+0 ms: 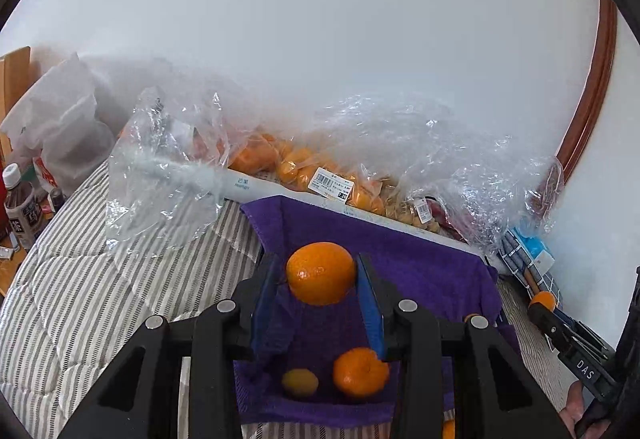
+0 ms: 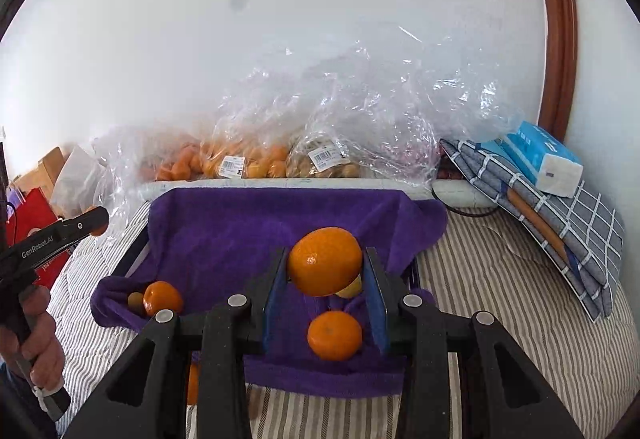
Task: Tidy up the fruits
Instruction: 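Carry both held oranges over the purple towel with both tools, then lower both tools and open them to drop the oranges onto the towel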
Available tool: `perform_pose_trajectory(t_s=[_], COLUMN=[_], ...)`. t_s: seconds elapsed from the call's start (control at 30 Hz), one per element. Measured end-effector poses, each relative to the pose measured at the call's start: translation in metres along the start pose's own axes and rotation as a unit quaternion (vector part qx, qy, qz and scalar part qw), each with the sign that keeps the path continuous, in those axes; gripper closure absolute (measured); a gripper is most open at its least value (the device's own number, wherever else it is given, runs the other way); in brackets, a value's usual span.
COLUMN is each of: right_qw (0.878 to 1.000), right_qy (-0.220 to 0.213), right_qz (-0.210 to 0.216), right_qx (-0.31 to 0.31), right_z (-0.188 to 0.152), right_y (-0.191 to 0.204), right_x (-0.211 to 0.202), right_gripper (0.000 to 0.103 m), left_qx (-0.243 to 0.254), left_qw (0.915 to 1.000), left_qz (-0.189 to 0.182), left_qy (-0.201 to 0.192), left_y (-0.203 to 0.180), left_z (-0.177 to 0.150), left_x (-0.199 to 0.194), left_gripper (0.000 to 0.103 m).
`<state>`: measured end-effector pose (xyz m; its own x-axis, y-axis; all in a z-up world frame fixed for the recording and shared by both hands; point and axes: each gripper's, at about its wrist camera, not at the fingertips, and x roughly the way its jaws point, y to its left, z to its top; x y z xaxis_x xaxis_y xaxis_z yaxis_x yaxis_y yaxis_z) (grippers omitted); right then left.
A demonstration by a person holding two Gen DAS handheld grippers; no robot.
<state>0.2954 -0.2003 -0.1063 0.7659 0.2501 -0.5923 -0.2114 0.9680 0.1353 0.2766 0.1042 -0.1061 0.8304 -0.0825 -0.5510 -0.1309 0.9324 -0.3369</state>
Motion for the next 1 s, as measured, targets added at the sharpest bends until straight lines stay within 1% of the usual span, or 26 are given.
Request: perform_pose_trajectory(t_s=[0.1, 0.2, 0.33, 0.5, 0.67, 0.77, 1.0], right_qw=[1.0, 1.0, 0.999, 0.998, 0.998, 0.998, 0.997], right_qy=[0.005, 0.012, 0.031, 0.053, 0.062, 0.057, 0.065], right_qz=[0.005, 0.013, 0.019, 0.025, 0.023, 0.016, 0.022], right_qx=[-0.001, 0.0, -0.005, -0.01, -0.021, -0.03, -0.038], right_z=[0.005, 0.005, -0.003, -0.012, -0.017, -0.018, -0.024], right_y=[0.003, 0.008, 0.015, 0.023, 0.027, 0.029, 0.03], right_x=[0.014, 0.027, 0.043, 0.061, 0.067, 0.066, 0.07], right_gripper=[0.066, 0.066, 0.066, 0.066, 0.066, 0.066, 0.066], left_qx=[0.001, 0.009, 0.025, 0.026, 0.023, 0.035, 0.04], left_qw=[0.9998, 0.9994, 0.9983, 0.9975, 0.9966, 0.9962, 0.9953], left_qz=[-0.002, 0.001, 0.001, 0.004, 0.002, 0.006, 0.011], left_qy=[0.019, 0.034, 0.052, 0.065, 0.079, 0.079, 0.088], left_y=[-0.006, -0.013, -0.018, -0.014, -0.012, -0.015, -0.015], left_z=[0.002, -0.003, -0.014, -0.02, -0.022, -0.024, -0.026], left_x=[0.019, 0.033, 0.046, 0.055, 0.063, 0.064, 0.068], left_gripper=[0.066, 0.066, 0.066, 0.066, 0.066, 0.067, 0.067])
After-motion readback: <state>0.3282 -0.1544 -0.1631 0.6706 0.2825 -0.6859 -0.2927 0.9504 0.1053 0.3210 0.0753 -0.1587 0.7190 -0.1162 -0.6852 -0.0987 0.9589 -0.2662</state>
